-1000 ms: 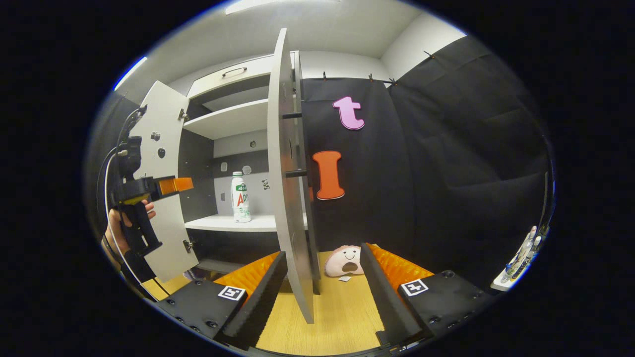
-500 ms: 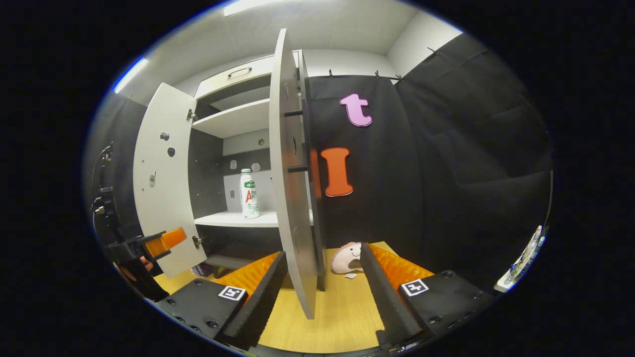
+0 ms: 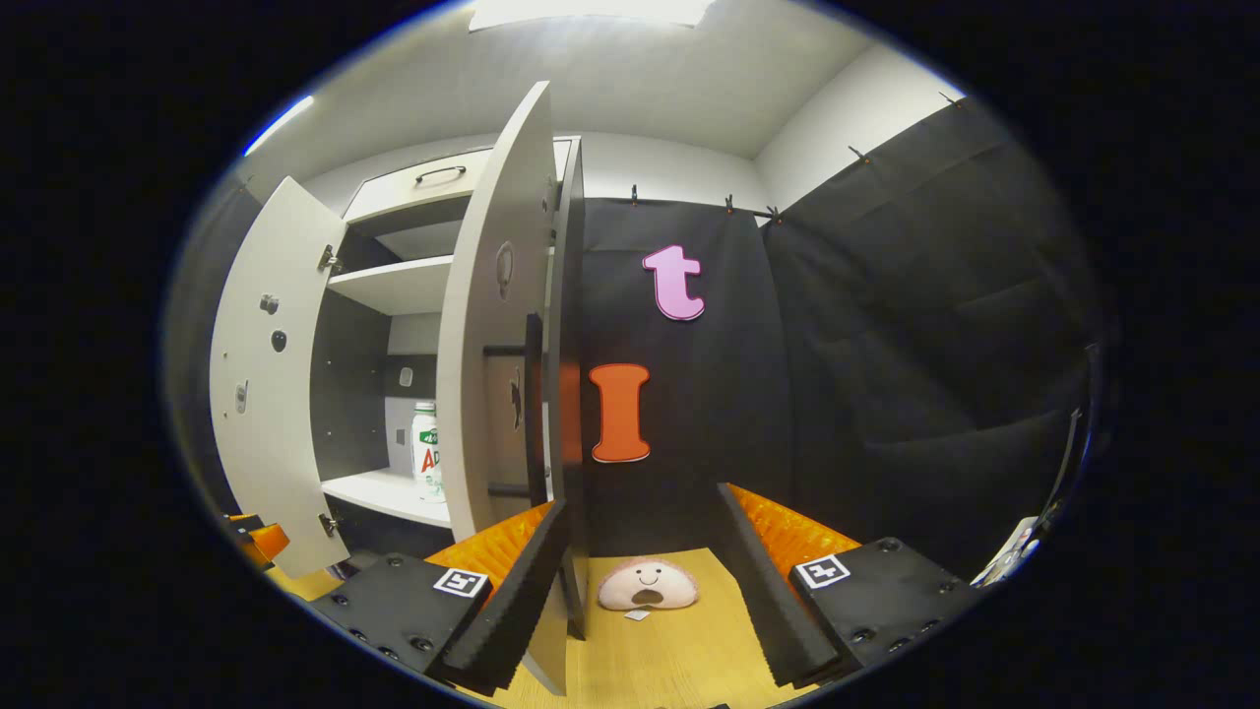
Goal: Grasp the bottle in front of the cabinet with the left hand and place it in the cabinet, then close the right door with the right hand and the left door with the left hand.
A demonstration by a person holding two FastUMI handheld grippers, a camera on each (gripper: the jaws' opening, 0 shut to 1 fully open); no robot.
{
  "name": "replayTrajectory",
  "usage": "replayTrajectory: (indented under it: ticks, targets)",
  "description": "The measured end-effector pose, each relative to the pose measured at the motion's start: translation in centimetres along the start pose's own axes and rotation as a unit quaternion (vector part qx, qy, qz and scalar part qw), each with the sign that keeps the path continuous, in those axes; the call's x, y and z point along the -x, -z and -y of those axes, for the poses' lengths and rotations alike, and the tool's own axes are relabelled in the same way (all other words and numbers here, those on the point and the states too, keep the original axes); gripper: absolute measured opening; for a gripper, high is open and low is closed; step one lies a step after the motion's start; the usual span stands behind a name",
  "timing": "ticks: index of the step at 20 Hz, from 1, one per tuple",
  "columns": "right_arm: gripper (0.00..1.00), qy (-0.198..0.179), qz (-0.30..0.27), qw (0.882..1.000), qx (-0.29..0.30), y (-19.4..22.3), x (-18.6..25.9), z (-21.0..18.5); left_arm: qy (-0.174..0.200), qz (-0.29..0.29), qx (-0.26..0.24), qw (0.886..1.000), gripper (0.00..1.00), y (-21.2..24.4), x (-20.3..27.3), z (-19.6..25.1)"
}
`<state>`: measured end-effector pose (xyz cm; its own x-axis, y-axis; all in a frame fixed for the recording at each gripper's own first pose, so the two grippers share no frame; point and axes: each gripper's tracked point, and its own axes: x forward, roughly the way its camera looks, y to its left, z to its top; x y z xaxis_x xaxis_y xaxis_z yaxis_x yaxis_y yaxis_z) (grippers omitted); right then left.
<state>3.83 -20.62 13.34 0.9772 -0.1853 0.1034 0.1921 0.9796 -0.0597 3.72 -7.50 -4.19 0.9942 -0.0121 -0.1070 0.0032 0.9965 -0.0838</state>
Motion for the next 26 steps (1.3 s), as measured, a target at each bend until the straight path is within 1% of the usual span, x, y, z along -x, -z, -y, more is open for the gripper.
replayTrajectory:
  ticks: [5, 8, 9, 11, 12, 14, 15, 16, 17, 18, 21, 23, 24, 26]
  targets:
    - [0.97, 0.018, 0.004, 1.0, -0.018, -3.2, -3.1, 0.6, -0.006, 0.012, -0.019, 1.0, 0.96, -1.5, -0.3, -2.9]
    - [0.97, 0.034, 0.005, 0.999, -0.017, -3.1, -3.7, 1.1, -0.01, 0.015, -0.032, 0.999, 0.95, -1.9, -0.5, -4.2]
    - [0.97, 0.033, 0.003, 0.999, -0.019, -3.0, -3.8, 0.8, -0.01, 0.015, -0.033, 0.999, 0.95, -1.9, -0.6, -4.6]
    - [0.97, 0.022, -0.003, 1.0, -0.022, -2.7, -3.9, -0.3, -0.009, 0.014, -0.033, 0.999, 0.95, -1.9, -0.7, -5.0]
    - [0.89, 0.025, -0.005, 0.999, -0.019, -2.6, -3.6, -0.5, -0.008, 0.014, -0.034, 0.999, 0.95, -1.8, -0.7, -5.1]
    - [0.87, 0.031, -0.001, 0.999, -0.018, -2.5, -3.7, -0.5, -0.009, 0.013, -0.035, 0.999, 0.95, -1.7, -0.8, -5.5]
    - [0.95, 0.023, 0.0, 1.0, -0.021, -2.4, -3.7, -1.0, -0.006, 0.012, -0.031, 0.999, 0.95, -1.6, -0.9, -5.4]
    - [0.95, 0.015, -0.001, 1.0, -0.023, -2.4, -3.6, -1.5, -0.003, 0.011, -0.027, 1.0, 0.93, -1.6, -1.0, -5.4]
    - [0.95, 0.006, -0.002, 1.0, -0.024, -2.4, -3.8, -2.1, 0.001, 0.01, -0.024, 1.0, 0.95, -1.5, -1.3, -5.3]
    - [0.94, -0.001, -0.002, 1.0, -0.025, -2.3, -3.6, -2.8, 0.002, 0.011, -0.024, 1.0, 0.95, -1.5, -1.5, -5.3]
    - [0.94, -0.019, -0.003, 1.0, -0.015, -2.4, -3.3, -5.1, 0.013, 0.011, -0.018, 1.0, 0.95, -1.6, -2.3, -4.9]
    - [0.94, -0.024, -0.005, 1.0, -0.006, -2.5, -3.2, -6.5, 0.02, 0.011, -0.015, 1.0, 0.95, -1.6, -2.4, -4.6]
    - [0.82, -0.026, -0.005, 1.0, -0.002, -2.6, -3.1, -7.1, 0.021, 0.012, -0.015, 1.0, 0.95, -1.7, -2.4, -4.7]
    - [0.82, -0.028, -0.006, 1.0, 0.0, -2.6, -3.0, -8.1, 0.022, 0.012, -0.011, 1.0, 0.95, -1.7, -2.5, -4.9]
